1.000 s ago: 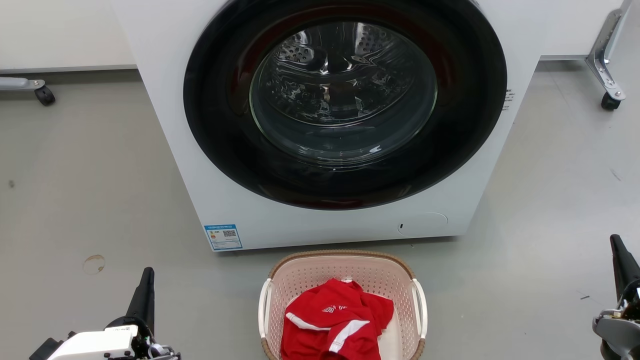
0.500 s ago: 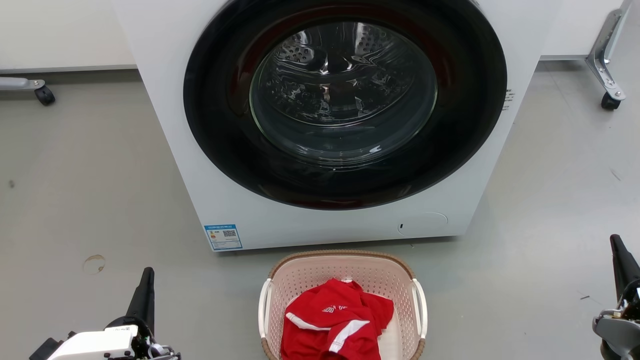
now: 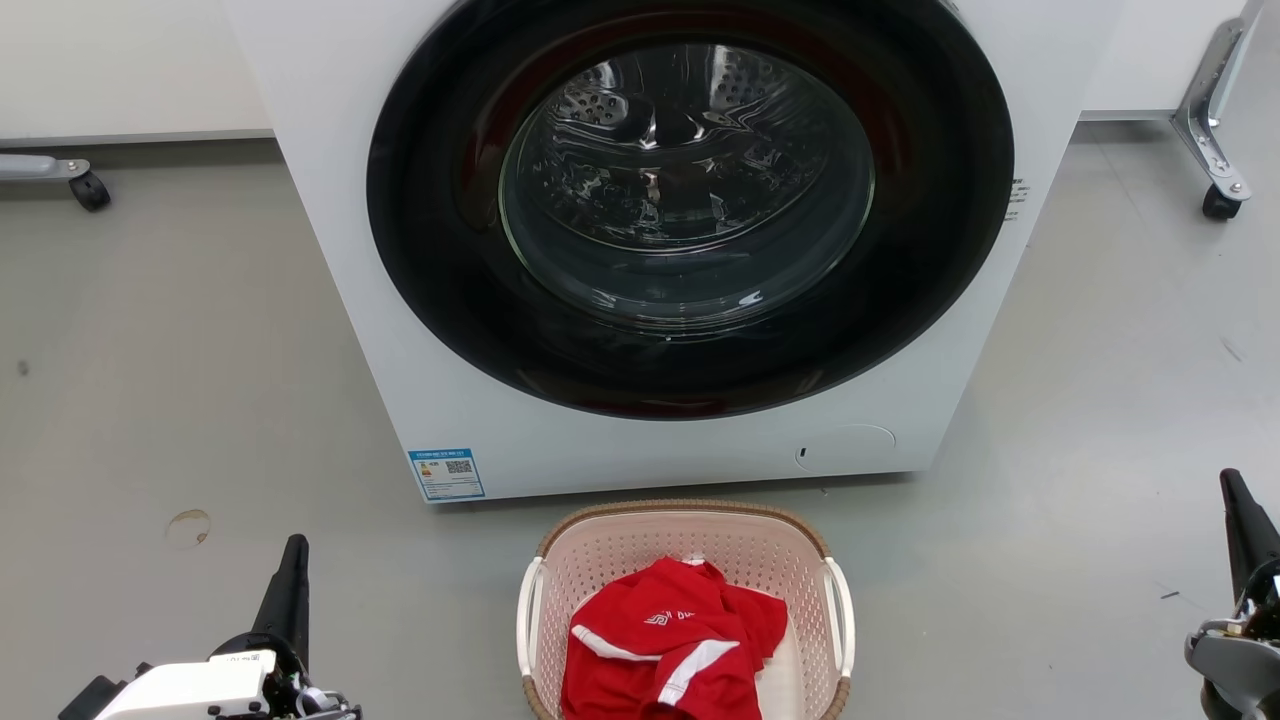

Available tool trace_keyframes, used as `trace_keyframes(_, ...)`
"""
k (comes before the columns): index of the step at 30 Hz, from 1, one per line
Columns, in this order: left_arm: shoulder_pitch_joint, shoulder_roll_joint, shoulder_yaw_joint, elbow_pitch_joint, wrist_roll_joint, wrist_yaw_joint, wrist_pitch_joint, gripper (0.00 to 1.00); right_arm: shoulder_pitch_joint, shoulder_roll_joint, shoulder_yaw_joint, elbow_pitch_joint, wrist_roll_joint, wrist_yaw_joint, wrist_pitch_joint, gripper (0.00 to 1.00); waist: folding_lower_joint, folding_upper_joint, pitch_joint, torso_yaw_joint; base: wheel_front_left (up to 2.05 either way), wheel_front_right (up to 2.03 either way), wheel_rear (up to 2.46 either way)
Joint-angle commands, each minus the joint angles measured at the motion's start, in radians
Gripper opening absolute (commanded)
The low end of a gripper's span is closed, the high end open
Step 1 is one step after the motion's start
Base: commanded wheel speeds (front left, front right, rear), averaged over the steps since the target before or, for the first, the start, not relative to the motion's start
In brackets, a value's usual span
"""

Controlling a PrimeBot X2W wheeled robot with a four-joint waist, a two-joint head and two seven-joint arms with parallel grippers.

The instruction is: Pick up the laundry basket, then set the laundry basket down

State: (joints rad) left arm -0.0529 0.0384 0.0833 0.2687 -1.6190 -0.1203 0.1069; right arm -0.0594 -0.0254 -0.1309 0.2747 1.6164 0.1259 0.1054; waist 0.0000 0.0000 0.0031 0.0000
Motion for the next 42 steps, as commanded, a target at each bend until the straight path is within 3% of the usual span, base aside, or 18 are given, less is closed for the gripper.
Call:
trace_keyframes(1,-0.055,0.012,0.030,-0.024,0.010,-0.010,0.006,0.00,-0.049,-0.025,0.017,-0.030,-0.008,0.005,0.008,0.00,0.0000,0.0000,0.000,0.000,0.00,0.00,0.00)
trace_keyframes(42,-0.055,0.012,0.030,-0.024,0.010,-0.010,0.006,0.00,-0.049,-0.025,0.017,-0.030,-0.008,0.005,0.008,0.00,0.0000,0.0000,0.000,0.000,0.00,0.00,0.00)
